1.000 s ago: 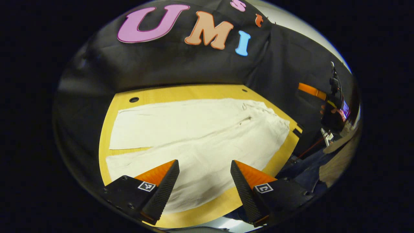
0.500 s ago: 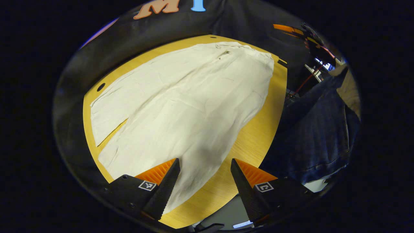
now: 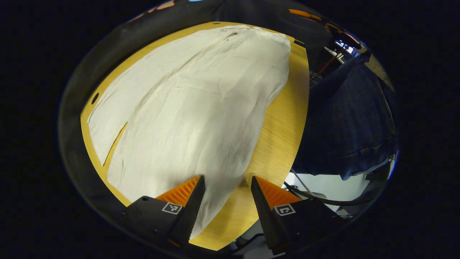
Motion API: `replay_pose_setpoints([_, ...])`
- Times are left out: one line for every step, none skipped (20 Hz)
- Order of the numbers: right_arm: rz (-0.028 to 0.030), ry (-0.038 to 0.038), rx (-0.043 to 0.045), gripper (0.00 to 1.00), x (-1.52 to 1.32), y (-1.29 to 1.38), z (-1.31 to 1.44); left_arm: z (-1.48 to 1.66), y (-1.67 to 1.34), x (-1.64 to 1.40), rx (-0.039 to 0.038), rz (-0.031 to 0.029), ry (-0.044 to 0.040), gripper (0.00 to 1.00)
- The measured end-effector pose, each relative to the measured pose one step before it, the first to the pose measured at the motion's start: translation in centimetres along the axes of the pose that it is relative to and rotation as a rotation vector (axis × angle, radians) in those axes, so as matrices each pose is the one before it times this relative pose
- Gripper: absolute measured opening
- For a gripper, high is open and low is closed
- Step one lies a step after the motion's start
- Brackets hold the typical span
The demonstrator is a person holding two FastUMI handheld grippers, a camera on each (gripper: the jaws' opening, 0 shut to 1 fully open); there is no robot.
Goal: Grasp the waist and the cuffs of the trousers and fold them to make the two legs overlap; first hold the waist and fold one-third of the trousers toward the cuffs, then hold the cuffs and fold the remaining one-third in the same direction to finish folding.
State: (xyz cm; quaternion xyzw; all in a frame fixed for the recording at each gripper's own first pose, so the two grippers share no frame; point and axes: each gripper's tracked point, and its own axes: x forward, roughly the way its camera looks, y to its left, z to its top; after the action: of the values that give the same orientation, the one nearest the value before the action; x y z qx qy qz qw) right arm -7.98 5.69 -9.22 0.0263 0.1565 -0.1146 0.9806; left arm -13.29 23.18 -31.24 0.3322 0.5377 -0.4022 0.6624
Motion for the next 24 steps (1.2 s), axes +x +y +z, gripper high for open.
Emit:
replay_pose_setpoints([0.00185,0.00346,-0.00774,0.98,0.121,0.126,0.012,-0.028,0.125,-0.058,0.00565,-0.00471,0.00906,0.76])
replay_pose_setpoints([0.00368,0.00095,-0.00611,0.98,0.199,0.044,0.057,-0.087,0.122,0.064,0.01029,-0.00223,0.01016,0.69])
replay_pose_setpoints([0.0043,0.00191,-0.00599,0.98,0.087,0.097,0.005,-0.191,0.283,0.018,0.02213,0.00921,0.01392,0.66])
replay_pose_setpoints([0.00323,0.0023,-0.00659,0.98,0.213,0.105,-0.076,-0.231,0.522,-0.003,0.02888,0.01731,0.01445,0.61])
replay_pose_setpoints([0.00297,0.00195,-0.00578,0.98,0.188,0.027,0.004,0.024,0.487,0.071,0.03093,0.01891,0.01097,0.57])
replay_pose_setpoints([0.00546,0.00272,-0.00536,0.98,0.266,-0.112,-0.087,0.104,0.106,0.021,0.01446,0.00108,0.00329,0.41])
replay_pose_setpoints([0.00412,0.00468,-0.00726,0.98,0.223,-0.116,-0.1,-0.025,-0.063,0.046,-0.00154,-0.00233,0.00688,0.4])
replay_pose_setpoints([0.00491,0.00497,-0.00735,0.98,0.152,-0.101,-0.165,-0.131,-0.011,0.051,-0.01148,-0.003,0.00517,0.4])
replay_pose_setpoints([0.00528,0.0035,-0.00669,0.98,0.227,-0.123,-0.125,0.141,0.036,-0.061,-0.01021,0.00113,-0.00418,0.4])
replay_pose_setpoints([0.00663,0.00399,-0.00811,0.97,0.177,-0.233,-0.138,-0.079,0.08,0.129,-0.00779,0.00256,0.0036,0.35])
replay_pose_setpoints([0.00516,0.00568,-0.01408,0.98,0.201,-0.246,-0.199,0.094,0.108,0.037,-0.0004,0.00266,0.00018,0.33])
replay_pose_setpoints([0.00465,0.00685,-0.01964,0.98,0.32,-0.324,-0.426,-0.078,0.16,-0.007,-0.00732,0.00156,0.00838,0.29])
replay_pose_setpoints([0.0083,0.01162,-0.0237,0.97,0.282,-0.227,-0.451,0.008,0.203,-0.013,-0.01215,0.00124,0.00246,0.26])
replay_pose_setpoints([0.01456,0.01474,-0.02693,0.98,0.257,-0.157,-0.756,0.067,0.271,-0.104,-0.01229,0.00294,0.00129,0.2])
replay_pose_setpoints([0.014,0.01616,-0.03263,0.98,0.267,-0.228,-0.861,0.038,0.257,-0.029,-0.01294,0.00057,-0.00007,0.15])
replay_pose_setpoints([0.01402,0.02285,-0.03905,0.99,0.364,-0.391,-0.993,0.069,-0.013,0.141,-0.01232,-0.00499,-0.00108,0.04])
replay_pose_setpoints([0.01349,0.02343,-0.04647,0.99,0.12,-0.462,-0.959,0.033,-0.026,-0.006,-0.00967,-0.00358,0.00398,0.01])
replay_pose_setpoints([0.0083,0.02121,-0.05368,0.99,0.377,-0.496,-1.094,-0.074,0.051,0.049,-0.00294,0.00107,0.00545,0.0])
replay_pose_setpoints([0.00837,0.02581,-0.05541,0.98,0.324,-0.524,-1.218,0.04,-0.023,0.024,0.00338,0.00434,0.00258,0.0])
replay_pose_setpoints([0.0165,0.02357,-0.05277,0.98,0.328,-0.406,-1.164,-0.003,-0.021,0.03,0.00538,0.00543,0.00421,0.0])
replay_pose_setpoints([0.02354,0.02615,-0.04883,0.98,0.377,-0.103,-1.232,0.031,0.001,0.005,0.00175,0.00497,0.00534,0.0])
replay_pose_setpoints([0.02791,0.03021,-0.04854,0.98,0.309,-0.082,-1.375,-0.025,0.052,0.016,-0.00475,0.00447,0.00646,0.0])
replay_pose_setpoints([0.03038,0.02122,-0.04907,0.99,0.385,0.092,-0.928,-0.022,0.005,-0.058,-0.00965,0.00396,0.00505,0.0])
replay_pose_setpoints([0.03094,0.01918,-0.04984,0.99,0.503,0.008,-0.855,-0.025,0.014,0.007,-0.01067,0.00374,0.00469,0.0])
